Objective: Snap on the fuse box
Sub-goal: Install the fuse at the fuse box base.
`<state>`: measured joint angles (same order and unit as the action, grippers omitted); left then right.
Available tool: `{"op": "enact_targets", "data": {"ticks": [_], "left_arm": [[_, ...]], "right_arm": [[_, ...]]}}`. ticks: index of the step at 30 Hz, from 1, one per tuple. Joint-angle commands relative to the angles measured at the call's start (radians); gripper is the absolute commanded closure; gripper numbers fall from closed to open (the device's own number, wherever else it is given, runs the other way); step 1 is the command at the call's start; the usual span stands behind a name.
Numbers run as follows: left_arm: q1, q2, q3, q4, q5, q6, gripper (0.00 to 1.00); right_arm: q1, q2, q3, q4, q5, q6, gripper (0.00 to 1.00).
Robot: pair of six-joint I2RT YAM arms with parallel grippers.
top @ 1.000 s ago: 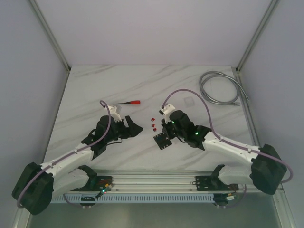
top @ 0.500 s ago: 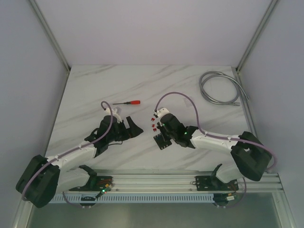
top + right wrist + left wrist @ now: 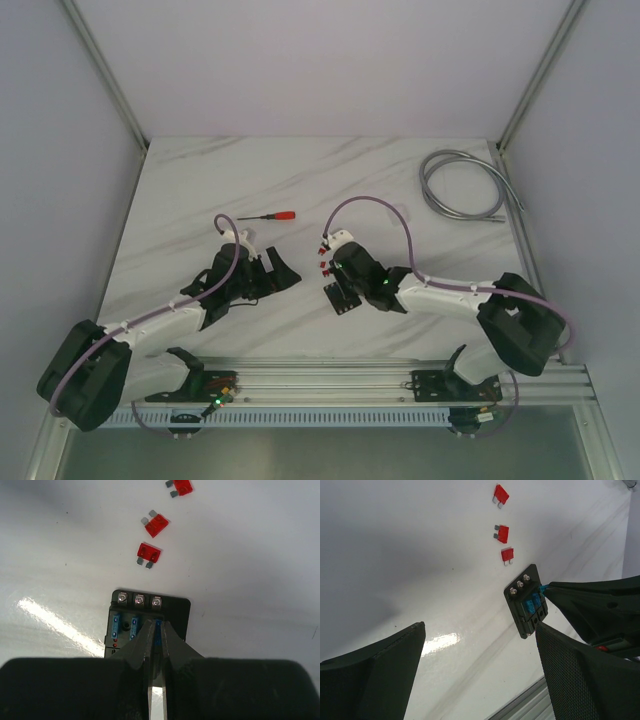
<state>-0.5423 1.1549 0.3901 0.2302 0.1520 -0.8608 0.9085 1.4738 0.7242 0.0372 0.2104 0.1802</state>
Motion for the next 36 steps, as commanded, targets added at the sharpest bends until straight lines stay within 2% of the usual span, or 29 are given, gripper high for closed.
{"op": "enact_targets", "data": {"ticks": [1, 10, 17, 24, 36], "left_arm": [[0.008, 0.006, -0.003, -0.013, -0.002, -0.01, 0.0], [0.008, 0.007, -0.001, -0.012, -0.002, -0.017, 0.0], [0.009, 0.013, 0.001, -0.013, 0.001, -0.02, 0.0], [0.01, 0.016, 0.003, -0.013, 0.003, -0.024, 0.0], [0.009, 0.028, 0.01, -0.012, 0.008, -0.023, 0.0]], "right_arm": [[0.017, 0.02, 0.022, -0.004, 0.062, 0.022, 1.0], [0.056, 0.04, 0.043, -0.06, 0.149, 0.052, 1.0], [0.073, 0.036, 0.053, -0.084, 0.169, 0.13, 0.85], [0.073, 0.018, 0.052, -0.081, 0.134, 0.175, 0.84], [0.074, 0.005, 0.049, -0.075, 0.094, 0.17, 0.72]]}}
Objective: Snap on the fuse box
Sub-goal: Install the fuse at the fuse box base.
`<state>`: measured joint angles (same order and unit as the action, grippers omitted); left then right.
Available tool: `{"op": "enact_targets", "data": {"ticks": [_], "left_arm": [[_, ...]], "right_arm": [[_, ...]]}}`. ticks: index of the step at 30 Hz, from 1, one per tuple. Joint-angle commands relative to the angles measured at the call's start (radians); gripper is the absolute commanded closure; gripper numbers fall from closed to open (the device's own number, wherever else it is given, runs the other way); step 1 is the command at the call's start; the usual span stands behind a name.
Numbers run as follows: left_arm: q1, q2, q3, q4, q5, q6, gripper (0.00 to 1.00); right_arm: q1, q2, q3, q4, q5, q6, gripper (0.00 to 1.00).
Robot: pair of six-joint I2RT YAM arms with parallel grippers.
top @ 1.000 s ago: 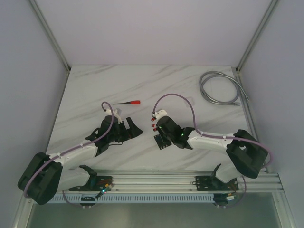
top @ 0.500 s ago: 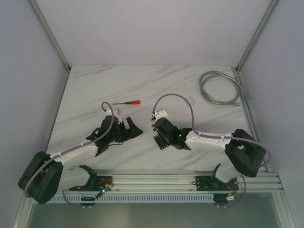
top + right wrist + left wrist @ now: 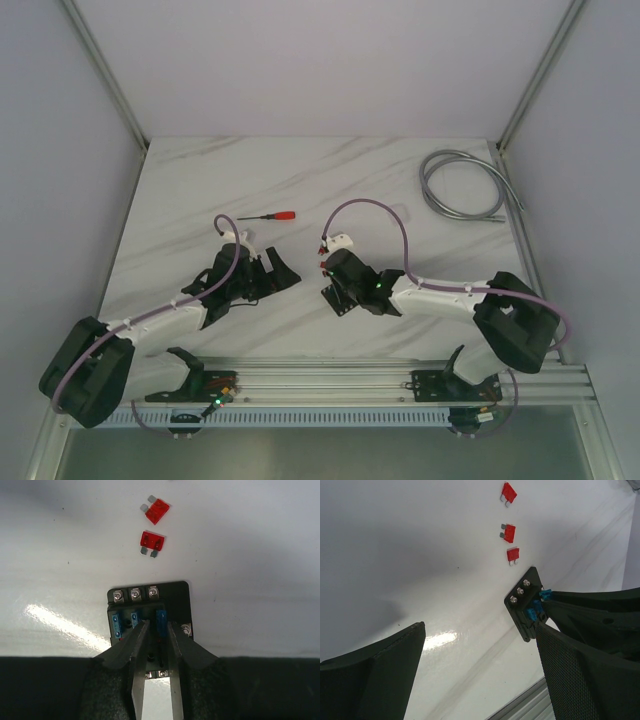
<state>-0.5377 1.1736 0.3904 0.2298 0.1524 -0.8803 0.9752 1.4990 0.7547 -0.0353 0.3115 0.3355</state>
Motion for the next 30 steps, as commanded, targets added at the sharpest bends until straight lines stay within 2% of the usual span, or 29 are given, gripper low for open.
{"op": "enact_targets", "data": {"ticks": [1, 6, 10, 15, 30], "left_arm": [[0.004, 0.01, 0.009, -0.012, 0.008, -0.005, 0.0], [0.005, 0.008, 0.008, -0.012, 0.011, -0.004, 0.0], [0.005, 0.009, 0.007, -0.011, 0.015, -0.002, 0.0], [0.005, 0.005, 0.007, -0.012, 0.017, -0.002, 0.0], [0.004, 0.009, 0.004, -0.011, 0.021, -0.003, 0.0]], "right_arm": [[0.008, -0.024, 0.018, -0.003, -0.004, 0.016, 0.71], [0.007, -0.041, 0.021, -0.009, -0.007, 0.007, 0.69], [0.006, -0.031, 0.032, -0.012, -0.067, -0.011, 0.72], [-0.001, -0.039, 0.035, -0.021, -0.038, -0.005, 0.72], [-0.053, -0.033, 0.041, -0.037, -0.156, -0.03, 0.78]]}}
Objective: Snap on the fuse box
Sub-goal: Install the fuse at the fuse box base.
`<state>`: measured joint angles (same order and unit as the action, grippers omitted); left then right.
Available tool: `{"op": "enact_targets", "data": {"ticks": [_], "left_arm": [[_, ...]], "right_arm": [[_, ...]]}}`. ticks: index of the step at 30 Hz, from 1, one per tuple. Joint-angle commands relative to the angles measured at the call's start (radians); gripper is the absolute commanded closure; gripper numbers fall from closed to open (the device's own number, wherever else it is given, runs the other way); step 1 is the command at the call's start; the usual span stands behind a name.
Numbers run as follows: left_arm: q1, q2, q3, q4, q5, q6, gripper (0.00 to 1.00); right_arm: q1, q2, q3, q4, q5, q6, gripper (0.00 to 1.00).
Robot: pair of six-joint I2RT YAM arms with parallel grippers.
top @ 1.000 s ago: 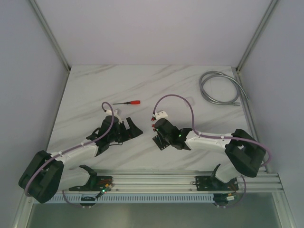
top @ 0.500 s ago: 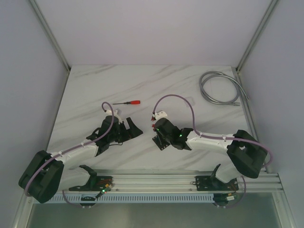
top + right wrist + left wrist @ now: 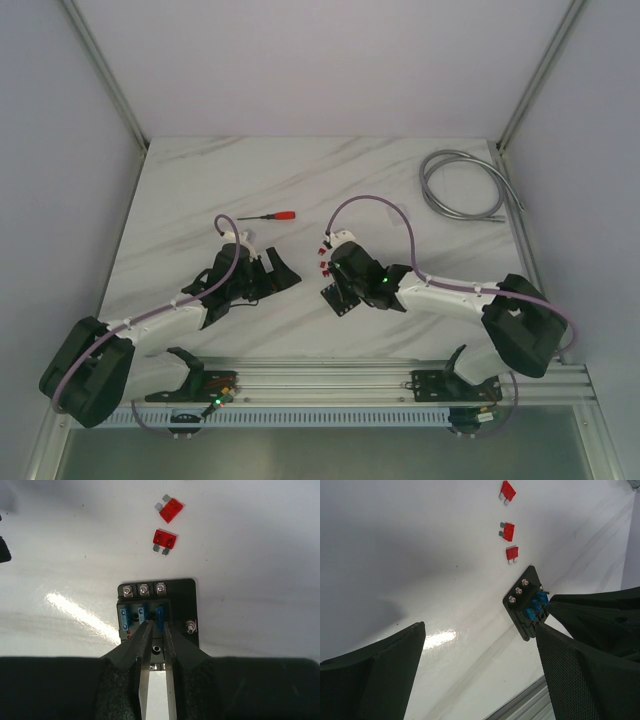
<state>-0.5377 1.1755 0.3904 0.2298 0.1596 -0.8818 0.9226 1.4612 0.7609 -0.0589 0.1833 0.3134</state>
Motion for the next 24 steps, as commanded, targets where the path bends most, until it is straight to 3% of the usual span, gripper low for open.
{"op": "enact_targets", "data": {"ticks": [1, 10, 24], "left_arm": [[0.005, 0.007, 0.005, -0.012, 0.014, -0.002, 0.0], [0.005, 0.007, 0.003, -0.012, 0.016, 0.0, 0.0], [-0.032, 0.067, 0.017, 0.0, 0.09, -0.074, 0.04]], "right_arm": [[-0.001, 0.002, 0.035, -0.013, -0.023, -0.006, 0.78], [-0.012, -0.03, 0.051, -0.042, -0.003, -0.008, 0.72], [-0.021, 0.073, 0.179, -0.201, -0.032, -0.044, 0.78]]}}
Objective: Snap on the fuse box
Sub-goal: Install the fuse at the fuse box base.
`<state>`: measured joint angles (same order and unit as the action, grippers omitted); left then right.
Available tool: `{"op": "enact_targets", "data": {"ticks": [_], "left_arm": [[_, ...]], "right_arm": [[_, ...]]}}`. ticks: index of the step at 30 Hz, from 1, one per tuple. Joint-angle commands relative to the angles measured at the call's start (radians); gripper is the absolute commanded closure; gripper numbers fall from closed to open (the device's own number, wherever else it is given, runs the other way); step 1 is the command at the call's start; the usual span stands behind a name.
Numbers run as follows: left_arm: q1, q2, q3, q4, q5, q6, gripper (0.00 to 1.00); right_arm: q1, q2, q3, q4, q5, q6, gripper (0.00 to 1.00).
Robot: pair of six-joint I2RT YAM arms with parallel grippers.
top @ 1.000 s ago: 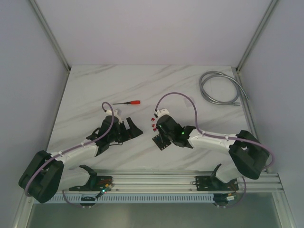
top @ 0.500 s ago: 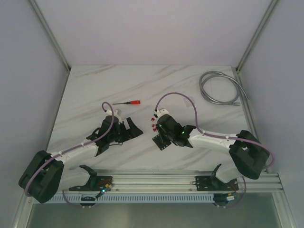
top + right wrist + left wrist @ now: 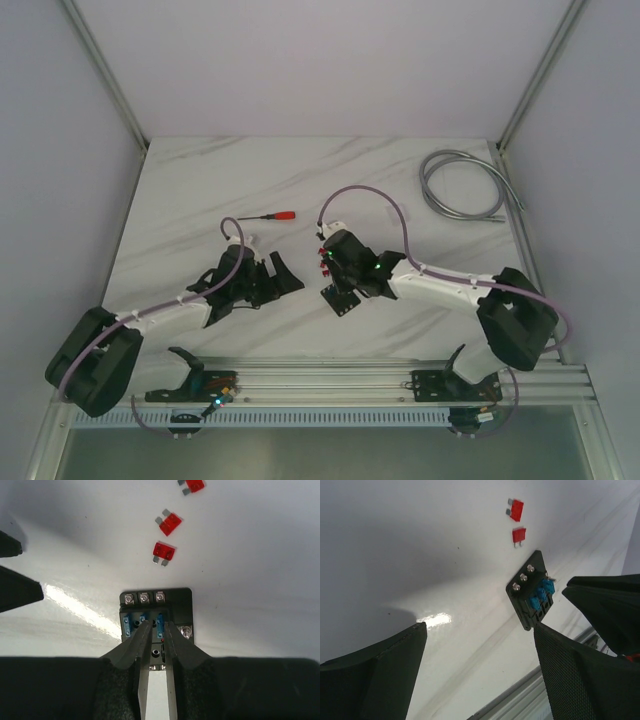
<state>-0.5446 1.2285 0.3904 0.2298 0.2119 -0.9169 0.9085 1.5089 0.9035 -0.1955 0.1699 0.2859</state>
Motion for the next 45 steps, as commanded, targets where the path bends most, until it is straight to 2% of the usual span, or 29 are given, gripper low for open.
{"op": "enact_targets", "data": {"ticks": [1, 14, 19, 28, 35, 45], "left_arm": [[-0.038, 0.019, 0.02, 0.005, 0.038, -0.047, 0.05], [-0.181, 0.174, 0.098, 0.072, 0.018, -0.116, 0.23], [-0.214, 0.263, 0.132, 0.085, 0.019, -0.129, 0.29], [-0.232, 0.348, 0.148, 0.104, 0.012, -0.168, 0.45], [-0.236, 0.392, 0.142, 0.103, 0.008, -0.197, 0.54], [-0.238, 0.417, 0.125, 0.094, -0.021, -0.22, 0.61]], "right_arm": [[-0.007, 0.025, 0.04, -0.068, -0.024, -0.019, 0.78], [-0.01, 0.11, 0.095, -0.112, -0.03, -0.038, 0.82], [-0.01, 0.122, 0.105, -0.128, -0.041, -0.047, 0.88], [-0.015, 0.157, 0.112, -0.204, -0.066, -0.036, 1.0], [-0.042, 0.202, 0.108, -0.255, -0.096, -0.008, 1.0], [-0.062, 0.244, 0.08, -0.295, -0.07, 0.008, 1.0]]}}
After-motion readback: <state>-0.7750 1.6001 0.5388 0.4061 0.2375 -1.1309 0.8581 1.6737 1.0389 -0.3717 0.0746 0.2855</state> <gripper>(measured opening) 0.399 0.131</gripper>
